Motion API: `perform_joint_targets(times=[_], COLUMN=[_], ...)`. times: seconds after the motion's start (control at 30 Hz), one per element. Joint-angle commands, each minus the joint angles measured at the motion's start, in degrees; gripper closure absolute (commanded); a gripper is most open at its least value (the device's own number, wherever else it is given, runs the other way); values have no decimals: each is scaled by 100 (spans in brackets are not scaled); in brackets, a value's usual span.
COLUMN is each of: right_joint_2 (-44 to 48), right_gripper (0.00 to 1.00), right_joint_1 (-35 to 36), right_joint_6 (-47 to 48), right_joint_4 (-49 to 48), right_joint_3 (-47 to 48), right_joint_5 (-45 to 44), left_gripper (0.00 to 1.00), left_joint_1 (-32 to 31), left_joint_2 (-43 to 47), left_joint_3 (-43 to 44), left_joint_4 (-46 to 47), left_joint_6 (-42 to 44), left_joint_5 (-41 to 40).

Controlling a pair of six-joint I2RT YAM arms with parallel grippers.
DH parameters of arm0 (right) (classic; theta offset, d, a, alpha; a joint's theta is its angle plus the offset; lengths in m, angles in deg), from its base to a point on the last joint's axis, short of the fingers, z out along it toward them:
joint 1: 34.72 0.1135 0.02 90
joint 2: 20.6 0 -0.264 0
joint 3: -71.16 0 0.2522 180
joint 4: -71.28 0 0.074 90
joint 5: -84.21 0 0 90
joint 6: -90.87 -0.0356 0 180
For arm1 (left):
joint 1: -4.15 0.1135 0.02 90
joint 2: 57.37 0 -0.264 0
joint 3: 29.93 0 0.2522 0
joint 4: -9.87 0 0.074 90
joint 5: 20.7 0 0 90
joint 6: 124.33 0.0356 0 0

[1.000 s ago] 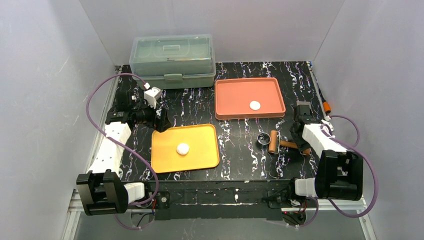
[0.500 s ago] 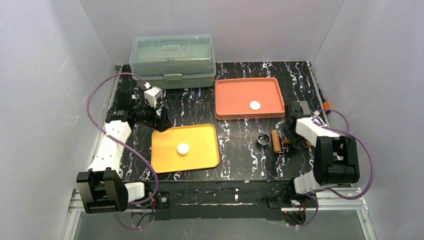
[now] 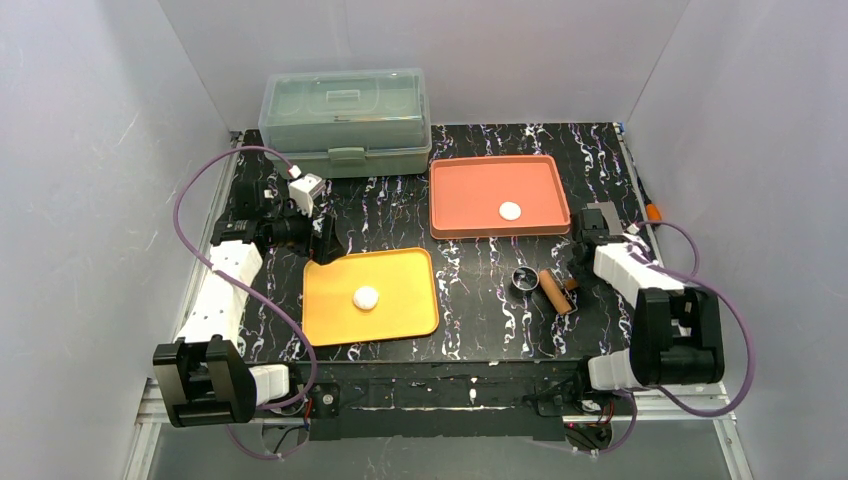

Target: Roll out the dumpling wrappers from the dough

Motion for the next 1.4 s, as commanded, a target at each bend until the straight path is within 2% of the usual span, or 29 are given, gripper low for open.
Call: perform_joint_targets(times=[0.0, 0.17, 0.3, 0.47, 0.57, 0.63, 0.77, 0.93, 1.27, 1.37], right_joint_2=[811, 1612, 1652, 1436, 994, 553, -182, -497, -923, -930], right_gripper=[99, 99, 99, 99, 99, 99, 99, 99, 99, 99], right_joint_1=[352, 1653, 2820, 4547, 5244, 5632, 6009, 6121, 6304, 6311], right_joint_6=[227, 957, 1783, 3294, 3658, 3661, 3217, 2546, 2421, 2419], right_joint_4=[-63, -329, -624, -2906, -3991, -4338, -4683, -5363, -5554, -5570], right_joint_3=[96, 797, 1413, 1571, 1993, 2461, 3246, 3287, 3689, 3703], right_joint_5=[-16, -1510, -2351, -2665, -2377, -2288, -2120, -1648, -1349, -1359], left_gripper=[1, 1, 1, 1, 1, 1, 1, 1, 1, 16], left_joint_1=[-36, -63, -93, -178, -245, -483, -832, -1080, -1561, -1612], left_joint_2=[23, -22, -11, -14, -25, -30, -27, -29, -252, -197], left_joint_3=[303, 597, 953, 1480, 1789, 2034, 2212, 2021, 1849, 1726], left_joint_4=[-254, -672, -1014, -1332, -1353, -1353, -1333, -759, -96, -66], left_joint_6=[-56, 11, 36, -208, -526, -692, -717, -1006, -1182, -986], left_joint_5=[317, 677, 1145, 1833, 2338, 2506, 2484, 1937, 1142, 831])
